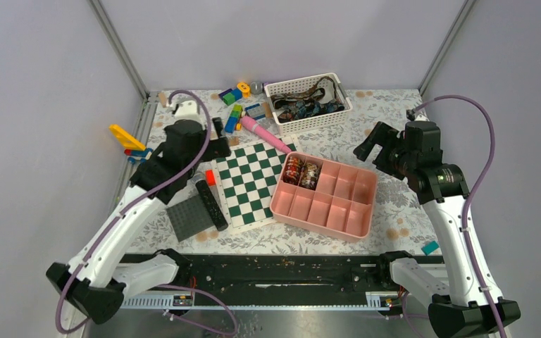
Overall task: Roll the ties
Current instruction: Reset both arms
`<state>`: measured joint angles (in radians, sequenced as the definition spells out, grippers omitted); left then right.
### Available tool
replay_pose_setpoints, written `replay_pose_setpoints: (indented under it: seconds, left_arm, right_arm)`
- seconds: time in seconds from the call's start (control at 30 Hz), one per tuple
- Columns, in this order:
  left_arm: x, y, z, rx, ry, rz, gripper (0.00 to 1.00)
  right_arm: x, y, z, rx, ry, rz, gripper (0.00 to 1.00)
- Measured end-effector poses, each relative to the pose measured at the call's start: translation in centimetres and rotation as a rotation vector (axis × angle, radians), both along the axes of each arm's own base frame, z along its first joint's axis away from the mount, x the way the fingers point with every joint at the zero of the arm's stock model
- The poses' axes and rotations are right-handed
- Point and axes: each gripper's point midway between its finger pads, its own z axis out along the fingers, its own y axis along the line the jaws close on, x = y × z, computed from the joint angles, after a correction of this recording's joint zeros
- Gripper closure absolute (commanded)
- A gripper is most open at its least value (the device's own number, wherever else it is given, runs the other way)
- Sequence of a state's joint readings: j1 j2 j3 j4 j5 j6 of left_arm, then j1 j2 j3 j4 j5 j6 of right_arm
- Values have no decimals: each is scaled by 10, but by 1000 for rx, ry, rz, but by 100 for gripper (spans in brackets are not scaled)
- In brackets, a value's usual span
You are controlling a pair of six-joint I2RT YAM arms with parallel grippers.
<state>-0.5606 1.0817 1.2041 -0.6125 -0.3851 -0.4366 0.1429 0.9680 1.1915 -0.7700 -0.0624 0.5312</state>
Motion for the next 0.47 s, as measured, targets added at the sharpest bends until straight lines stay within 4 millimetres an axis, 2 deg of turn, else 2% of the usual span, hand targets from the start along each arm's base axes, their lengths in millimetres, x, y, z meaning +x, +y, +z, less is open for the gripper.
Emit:
replay_pose_setpoints:
  seconds: [0.1,0.13,0.33,0.4,0.47]
  left_arm:
    - [-12,34,-12,30,17,88,1]
    - [-15,39,-17,40,24,101,1]
    - [-39,57,-66,79,106,140,1]
    - [-45,60,-77,84,128,145,1]
    - [-47,61,-80,80,133,150,1]
  right_arm:
    - [1,1,-5,1,6,2,1]
    - [1,1,-8,3,10,5,1]
    - [2,2,-18,2,34,9,0]
    - [4,3,-19,3,35,10,1]
    - [5,3,-19,3,33,12,1]
